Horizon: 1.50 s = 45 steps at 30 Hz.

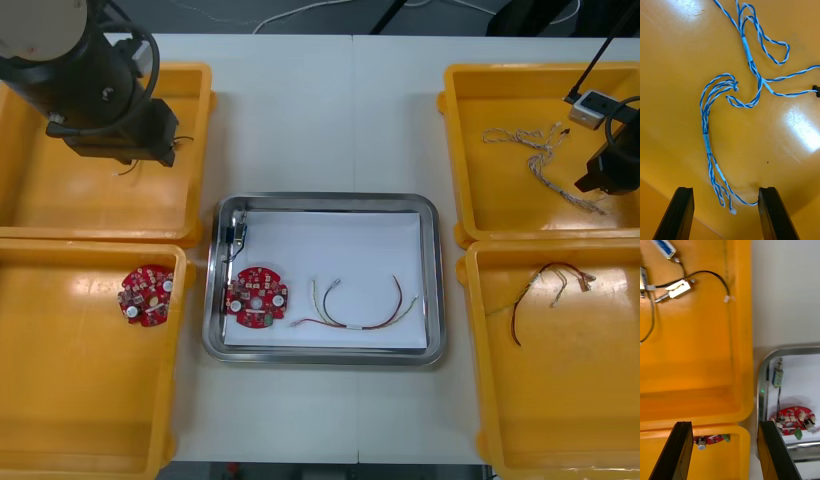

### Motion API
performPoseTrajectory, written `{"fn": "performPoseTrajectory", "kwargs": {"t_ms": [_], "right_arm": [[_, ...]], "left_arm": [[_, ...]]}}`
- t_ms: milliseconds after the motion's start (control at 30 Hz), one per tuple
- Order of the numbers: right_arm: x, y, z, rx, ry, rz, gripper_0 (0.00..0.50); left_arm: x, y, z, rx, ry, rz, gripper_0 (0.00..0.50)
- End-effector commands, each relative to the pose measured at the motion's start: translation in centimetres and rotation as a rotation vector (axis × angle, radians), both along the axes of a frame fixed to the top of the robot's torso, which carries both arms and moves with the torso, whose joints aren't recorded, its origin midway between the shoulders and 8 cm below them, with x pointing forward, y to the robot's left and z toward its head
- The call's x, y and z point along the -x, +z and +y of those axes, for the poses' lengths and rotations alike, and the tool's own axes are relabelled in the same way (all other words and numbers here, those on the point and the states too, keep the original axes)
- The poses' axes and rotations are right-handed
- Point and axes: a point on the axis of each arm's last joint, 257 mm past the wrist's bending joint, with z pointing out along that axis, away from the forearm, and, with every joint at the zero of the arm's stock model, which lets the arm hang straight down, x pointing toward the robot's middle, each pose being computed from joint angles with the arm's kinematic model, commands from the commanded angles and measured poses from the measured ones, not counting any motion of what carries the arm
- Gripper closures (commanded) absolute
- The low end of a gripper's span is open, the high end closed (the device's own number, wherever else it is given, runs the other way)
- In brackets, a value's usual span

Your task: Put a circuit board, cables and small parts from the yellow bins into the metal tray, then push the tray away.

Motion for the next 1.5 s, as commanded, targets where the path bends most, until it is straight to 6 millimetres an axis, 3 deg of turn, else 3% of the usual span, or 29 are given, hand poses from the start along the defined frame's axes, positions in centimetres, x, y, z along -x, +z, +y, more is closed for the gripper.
{"fn": "performPoseTrajectory", "kwargs": {"t_ms": [33, 233, 467, 1167, 1500], "right_arm": [[-1.5, 0.6, 0.9, 0.011, 0.030, -0.036, 0.000], [-1.7, -0.4, 1.7, 0.010, 0.030, -0.033, 0.000], [-1.9, -1.9, 2.6, -0.013, 0.028, -0.024, 0.000], [-1.4, -5.8, 2.7, 0.019, 0.032, -0.012, 0.000], [-1.0, -6.7, 2.1, 0.033, 0.027, -0.004, 0.005]], "left_arm": [[-2.0, 3.5, 4.0, -0.071, 0.076, -0.082, 0.000], [-2.8, 2.9, 7.2, -0.099, 0.128, -0.056, 0.000], [-3.9, 2.8, 9.1, -0.113, 0.159, -0.074, 0.000], [-5.5, 2.5, 9.0, -0.102, 0.135, -0.110, 0.000], [-6.2, 2.1, 9.9, -0.120, 0.144, -0.119, 0.000]]}}
